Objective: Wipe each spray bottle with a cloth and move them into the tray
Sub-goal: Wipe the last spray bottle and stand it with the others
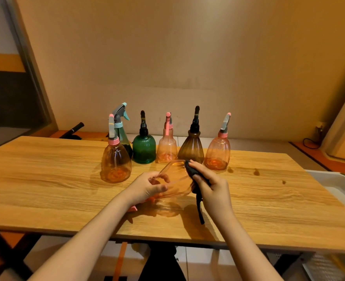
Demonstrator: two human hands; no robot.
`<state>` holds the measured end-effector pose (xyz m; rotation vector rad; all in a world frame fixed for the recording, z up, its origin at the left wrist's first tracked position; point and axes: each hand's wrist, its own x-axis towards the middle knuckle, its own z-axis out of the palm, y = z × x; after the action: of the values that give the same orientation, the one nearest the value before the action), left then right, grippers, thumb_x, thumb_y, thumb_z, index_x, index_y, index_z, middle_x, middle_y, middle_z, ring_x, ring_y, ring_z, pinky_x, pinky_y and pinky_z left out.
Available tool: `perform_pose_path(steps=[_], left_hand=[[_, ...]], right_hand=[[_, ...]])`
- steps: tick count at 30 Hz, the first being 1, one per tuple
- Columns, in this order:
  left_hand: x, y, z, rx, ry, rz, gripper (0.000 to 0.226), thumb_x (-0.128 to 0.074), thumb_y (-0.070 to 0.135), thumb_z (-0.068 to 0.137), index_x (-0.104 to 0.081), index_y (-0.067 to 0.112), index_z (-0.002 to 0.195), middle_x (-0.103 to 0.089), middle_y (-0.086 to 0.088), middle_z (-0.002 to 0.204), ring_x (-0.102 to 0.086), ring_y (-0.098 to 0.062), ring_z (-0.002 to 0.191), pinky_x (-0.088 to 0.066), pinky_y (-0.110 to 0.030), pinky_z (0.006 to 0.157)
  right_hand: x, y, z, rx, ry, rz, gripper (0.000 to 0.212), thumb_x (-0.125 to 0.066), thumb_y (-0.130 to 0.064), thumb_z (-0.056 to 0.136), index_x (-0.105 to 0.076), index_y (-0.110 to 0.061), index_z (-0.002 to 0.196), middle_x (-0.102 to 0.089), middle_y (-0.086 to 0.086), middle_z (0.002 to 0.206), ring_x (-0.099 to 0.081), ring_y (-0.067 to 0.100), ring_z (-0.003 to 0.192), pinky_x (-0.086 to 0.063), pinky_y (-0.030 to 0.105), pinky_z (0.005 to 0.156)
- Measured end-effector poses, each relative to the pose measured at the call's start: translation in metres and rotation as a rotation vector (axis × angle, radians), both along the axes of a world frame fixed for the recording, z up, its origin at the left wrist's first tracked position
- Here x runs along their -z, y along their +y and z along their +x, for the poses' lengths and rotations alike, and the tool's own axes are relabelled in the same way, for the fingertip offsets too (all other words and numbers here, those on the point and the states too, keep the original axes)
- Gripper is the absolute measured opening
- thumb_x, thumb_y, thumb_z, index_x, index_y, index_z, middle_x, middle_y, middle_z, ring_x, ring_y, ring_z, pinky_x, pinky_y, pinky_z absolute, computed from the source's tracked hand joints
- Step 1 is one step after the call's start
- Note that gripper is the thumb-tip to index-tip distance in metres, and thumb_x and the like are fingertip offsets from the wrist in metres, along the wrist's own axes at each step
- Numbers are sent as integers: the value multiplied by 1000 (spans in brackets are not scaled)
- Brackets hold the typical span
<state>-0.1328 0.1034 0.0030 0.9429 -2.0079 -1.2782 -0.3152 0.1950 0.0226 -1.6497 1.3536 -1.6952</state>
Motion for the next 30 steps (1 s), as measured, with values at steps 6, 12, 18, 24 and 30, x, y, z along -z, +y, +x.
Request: perform_pose_path(steps=[6, 12, 18, 24, 30], left_hand=[[1, -1, 2, 1, 7, -26, 93, -61, 93, 35, -61, 24, 98, -62, 4, 82, -59, -10, 74, -47, -20, 60], [-2, 0, 3, -14, 32, 2, 97, -63, 93, 29, -61, 24, 98, -64, 4, 78, -61, -6, 70, -49, -21, 61], [3, 1, 0, 38, -37, 0, 90, -65, 89, 37, -61, 25, 100, -64, -6, 89, -60, -21, 80, -47, -20, 57], [5, -7, 3, -14, -104, -61, 72, -69, 74, 46, -62, 27, 100, -63, 1, 87, -58, -13, 80, -47, -22, 65], [2, -9, -7, 13, -340, -146, 37, -81, 34, 72, -60, 30, 103, -61, 6, 97, -56, -9, 88, -45, -22, 73]], right_hand=[[-16, -5, 6, -19, 31, 17, 46, -56, 6, 87, -58, -32, 111, -59, -22, 109, -54, -3, 110, -43, 11, 92], [0, 9, 3, -1, 57, -51, 54, -56, 9, 85, -58, -40, 107, -60, -21, 110, -54, -8, 107, -42, 10, 91], [-10, -7, 0, 21, -67, 60, 43, -55, 5, 88, -61, -33, 106, -62, -18, 103, -57, 1, 106, -45, 11, 88], [5, 11, -3, -31, 101, 10, 51, -58, 8, 84, -60, -38, 105, -59, -20, 113, -48, -17, 109, -37, 4, 89], [16, 11, -26, 71, -99, 153, 41, -55, 7, 87, -64, -30, 101, -64, -18, 98, -54, -20, 92, -41, 2, 77]])
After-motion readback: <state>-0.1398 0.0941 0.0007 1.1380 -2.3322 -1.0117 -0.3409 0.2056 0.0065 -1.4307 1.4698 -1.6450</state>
